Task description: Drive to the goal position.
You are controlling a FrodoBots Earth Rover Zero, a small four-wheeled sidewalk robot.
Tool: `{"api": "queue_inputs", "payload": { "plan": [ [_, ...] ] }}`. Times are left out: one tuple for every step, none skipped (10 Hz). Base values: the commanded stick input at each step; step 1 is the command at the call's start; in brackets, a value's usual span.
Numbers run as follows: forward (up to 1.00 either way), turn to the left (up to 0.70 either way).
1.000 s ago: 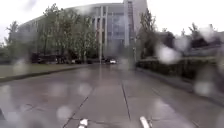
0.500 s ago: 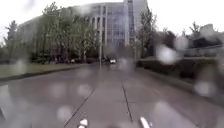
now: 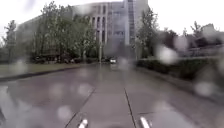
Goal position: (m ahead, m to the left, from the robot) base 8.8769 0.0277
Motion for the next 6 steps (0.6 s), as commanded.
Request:
{"api": "queue_inputs", "payload": {
  "plan": [
    [0.7,0.0],
    [0.7,0.0],
    [0.7,0.0],
    [0.7,0.0],
    [0.7,0.0],
    [0.7,0.0]
  ]
}}
